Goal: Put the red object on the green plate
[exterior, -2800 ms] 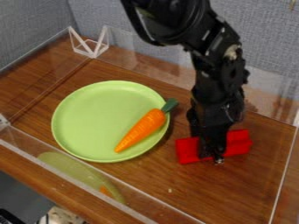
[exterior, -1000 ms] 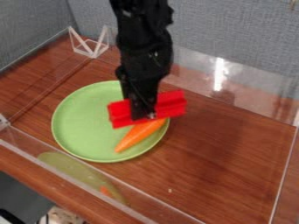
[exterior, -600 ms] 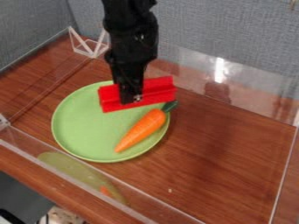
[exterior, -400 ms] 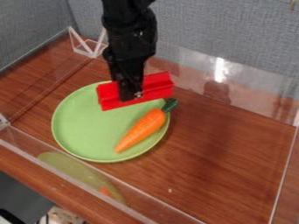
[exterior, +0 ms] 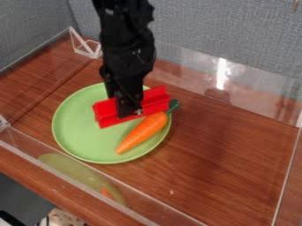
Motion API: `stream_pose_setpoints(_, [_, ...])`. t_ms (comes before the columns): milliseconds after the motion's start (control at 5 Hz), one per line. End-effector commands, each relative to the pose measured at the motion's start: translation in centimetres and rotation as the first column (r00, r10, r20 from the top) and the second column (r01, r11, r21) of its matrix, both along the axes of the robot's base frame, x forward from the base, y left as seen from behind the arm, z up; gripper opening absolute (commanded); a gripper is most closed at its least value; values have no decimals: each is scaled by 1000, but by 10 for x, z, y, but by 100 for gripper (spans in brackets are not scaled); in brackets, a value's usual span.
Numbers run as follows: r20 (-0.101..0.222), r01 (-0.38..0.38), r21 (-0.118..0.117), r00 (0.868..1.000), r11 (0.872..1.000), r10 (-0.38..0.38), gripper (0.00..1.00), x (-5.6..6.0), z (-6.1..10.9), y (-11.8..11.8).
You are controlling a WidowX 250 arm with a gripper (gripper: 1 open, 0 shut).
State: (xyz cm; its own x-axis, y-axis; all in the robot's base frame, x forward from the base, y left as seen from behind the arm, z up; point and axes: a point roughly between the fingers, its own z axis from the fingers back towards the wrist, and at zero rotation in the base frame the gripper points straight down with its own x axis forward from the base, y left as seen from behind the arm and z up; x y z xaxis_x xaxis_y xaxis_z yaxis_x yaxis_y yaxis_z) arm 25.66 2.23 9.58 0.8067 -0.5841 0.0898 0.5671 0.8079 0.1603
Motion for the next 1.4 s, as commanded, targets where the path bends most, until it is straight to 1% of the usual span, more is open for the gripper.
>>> stream_pose_setpoints(0, [53, 20, -4, 998, 1000, -20, 0, 1, 9, 10])
stream_pose_setpoints(200, [58, 41, -14, 997, 999, -41, 0, 6, 6, 11])
stream_pose_setpoints(600, [56, 68, -45, 996, 997, -66, 0, 12, -14, 6])
stream_pose_setpoints(800, [39, -24, -43, 999, 999, 25, 100, 14, -10, 11])
stream_pose_setpoints(1000, [34, 1, -28, 999, 1000, 0, 100, 15, -8, 16])
stream_pose_setpoints(1200, [40, 30, -11, 999, 999, -30, 100, 16, -1, 19])
